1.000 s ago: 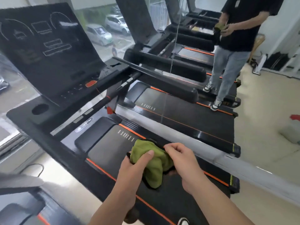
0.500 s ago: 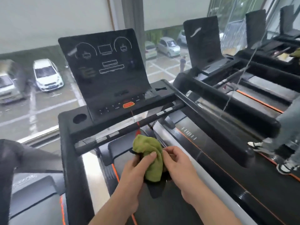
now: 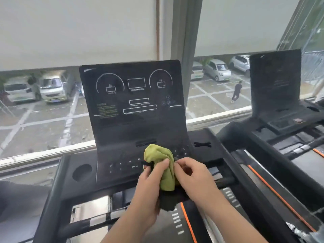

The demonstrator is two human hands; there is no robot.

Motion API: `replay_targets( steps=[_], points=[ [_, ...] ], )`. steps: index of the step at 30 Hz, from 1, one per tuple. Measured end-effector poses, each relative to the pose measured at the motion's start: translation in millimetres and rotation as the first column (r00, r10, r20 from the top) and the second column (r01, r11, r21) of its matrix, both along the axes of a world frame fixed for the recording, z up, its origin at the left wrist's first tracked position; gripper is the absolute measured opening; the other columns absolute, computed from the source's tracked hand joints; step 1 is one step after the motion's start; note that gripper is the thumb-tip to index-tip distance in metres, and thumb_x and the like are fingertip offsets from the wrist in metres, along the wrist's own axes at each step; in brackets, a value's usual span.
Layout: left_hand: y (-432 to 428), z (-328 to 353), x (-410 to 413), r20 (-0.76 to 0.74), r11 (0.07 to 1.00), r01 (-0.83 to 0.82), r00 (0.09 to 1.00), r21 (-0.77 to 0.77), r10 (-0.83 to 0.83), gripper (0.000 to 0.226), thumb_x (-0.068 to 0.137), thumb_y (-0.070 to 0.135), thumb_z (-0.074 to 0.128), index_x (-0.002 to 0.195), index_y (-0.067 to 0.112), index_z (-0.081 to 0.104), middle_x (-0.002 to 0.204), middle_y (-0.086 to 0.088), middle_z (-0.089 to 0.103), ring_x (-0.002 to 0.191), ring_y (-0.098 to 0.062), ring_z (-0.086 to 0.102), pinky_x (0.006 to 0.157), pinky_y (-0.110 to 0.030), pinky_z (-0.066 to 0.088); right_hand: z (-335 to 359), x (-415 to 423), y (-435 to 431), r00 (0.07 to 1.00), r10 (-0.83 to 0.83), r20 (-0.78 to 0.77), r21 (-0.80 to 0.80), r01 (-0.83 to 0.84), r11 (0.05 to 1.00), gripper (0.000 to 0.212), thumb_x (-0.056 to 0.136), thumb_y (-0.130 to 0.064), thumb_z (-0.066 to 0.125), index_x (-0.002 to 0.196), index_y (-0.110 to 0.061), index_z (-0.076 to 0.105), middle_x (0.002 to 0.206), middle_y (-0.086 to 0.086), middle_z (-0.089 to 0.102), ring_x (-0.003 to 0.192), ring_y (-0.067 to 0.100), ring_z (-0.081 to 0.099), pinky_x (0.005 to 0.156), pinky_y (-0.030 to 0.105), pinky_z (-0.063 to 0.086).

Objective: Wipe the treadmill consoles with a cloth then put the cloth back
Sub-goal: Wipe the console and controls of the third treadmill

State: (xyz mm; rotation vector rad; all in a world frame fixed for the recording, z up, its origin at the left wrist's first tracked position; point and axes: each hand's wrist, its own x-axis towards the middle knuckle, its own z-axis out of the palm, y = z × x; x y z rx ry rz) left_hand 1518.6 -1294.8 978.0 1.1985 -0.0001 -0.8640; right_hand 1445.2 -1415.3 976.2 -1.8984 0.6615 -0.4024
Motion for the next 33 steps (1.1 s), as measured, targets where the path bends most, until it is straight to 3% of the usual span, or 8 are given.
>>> replay_targets(
  steps=[2, 7, 15, 20, 22, 26, 29, 33],
  points=[
    [-21.2, 4.8, 28.4, -0.013, 1.000, -0.016, 1.000, -0.016, 0.016, 0.036, 0.094, 0.032, 0.069, 0.121, 0.008, 0.071, 0.115, -0.024, 0.075, 0.104, -0.045, 0.073, 0.078, -0.055, 0.062, 6.7, 31.8, -27.6, 0.998, 0.067, 0.004, 0.129, -0.067, 0.989, 0.017, 0.098, -0.029, 0.068, 0.084, -0.026, 0.077, 0.081, -0.007, 0.076, 0.077, 0.005, 0.068, 0.071, 0.020, 0.056],
    [-58.3, 5.6, 78.6, -0.021, 0.990, -0.133, 0.991, 0.036, 0.134, 0.041, 0.089, 0.045, 0.072, 0.115, 0.013, 0.078, 0.115, -0.018, 0.077, 0.108, -0.037, 0.074, 0.103, -0.057, 0.054, -0.9, 106.3, -85.4, 0.989, 0.145, 0.016, 0.225, -0.145, 0.964, 0.017, 0.098, -0.027, 0.067, 0.086, -0.021, 0.077, 0.086, 0.003, 0.076, 0.072, 0.006, 0.064, 0.063, 0.020, 0.053],
    [-75.0, 15.6, 155.3, -0.040, 0.935, -0.356, 0.934, -0.002, 0.355, 0.060, 0.080, 0.053, 0.078, 0.121, 0.009, 0.075, 0.120, -0.021, 0.074, 0.112, -0.039, 0.072, 0.109, -0.055, 0.050, 18.5, 210.0, -121.6, 0.955, 0.293, 0.037, 0.197, -0.294, 0.935, 0.015, 0.098, -0.028, 0.065, 0.089, -0.023, 0.075, 0.080, 0.005, 0.074, 0.065, 0.007, 0.062, 0.055, 0.019, 0.048],
    [-56.3, 15.6, 210.6, 0.017, 0.930, -0.360, 0.933, 0.075, 0.360, 0.063, 0.080, 0.051, 0.080, 0.123, 0.007, 0.071, 0.117, -0.023, 0.075, 0.109, -0.040, 0.073, 0.104, -0.057, 0.053, 61.4, 267.3, -144.8, 0.880, 0.475, 0.018, 0.010, -0.476, 0.880, 0.013, 0.099, -0.029, 0.064, 0.097, -0.031, 0.077, 0.097, 0.006, 0.077, 0.084, 0.020, 0.071, 0.071, 0.027, 0.059],
    [-46.8, 19.6, 231.4, 0.092, 0.913, -0.399, 0.916, 0.082, 0.392, 0.072, 0.071, 0.057, 0.084, 0.122, 0.009, 0.071, 0.117, -0.022, 0.075, 0.107, -0.040, 0.074, 0.100, -0.061, 0.055, 82.4, 293.0, -153.5, 0.897, 0.430, 0.106, -0.110, -0.419, 0.901, 0.014, 0.100, -0.028, 0.064, 0.096, -0.032, 0.077, 0.093, 0.002, 0.077, 0.088, 0.022, 0.072, 0.077, 0.031, 0.061],
    [-19.9, 32.7, 287.9, 0.315, 0.821, -0.565, 0.796, 0.078, 0.517, 0.043, 0.083, 0.049, 0.080, 0.114, 0.019, 0.072, 0.105, -0.008, 0.079, 0.098, -0.028, 0.077, 0.088, -0.052, 0.061, 113.1, 357.3, -155.3, 0.889, 0.375, 0.262, -0.363, -0.269, 0.892, 0.017, 0.102, -0.022, 0.062, 0.102, -0.035, 0.073, 0.081, -0.017, 0.070, 0.069, 0.007, 0.061, 0.065, 0.011, 0.046],
    [-0.8, 44.1, 332.4, 0.533, 0.726, -0.680, 0.654, 0.104, 0.537, 0.027, 0.088, 0.049, 0.076, 0.106, 0.030, 0.069, 0.096, 0.011, 0.078, 0.095, -0.018, 0.075, 0.083, -0.045, 0.061, 123.6, 398.1, -149.8, 0.873, 0.425, 0.241, -0.624, -0.196, 0.756, 0.023, 0.102, -0.018, 0.058, 0.116, -0.029, 0.073, 0.105, -0.028, 0.066, 0.104, 0.000, 0.059, 0.096, 0.021, 0.046],
    [17.1, 60.8, 389.2, 0.732, 0.645, -0.758, 0.496, 0.102, 0.467, 0.029, 0.083, 0.057, 0.077, 0.099, 0.038, 0.062, 0.092, 0.015, 0.072, 0.092, -0.017, 0.072, 0.084, -0.055, 0.060, 120.1, 442.6, -138.5, 0.883, 0.443, 0.153, -0.785, -0.163, 0.597, 0.032, 0.103, -0.023, 0.054, 0.131, -0.023, 0.069, 0.133, -0.011, 0.067, 0.132, 0.011, 0.051, 0.121, 0.042, 0.035]
  ],
)
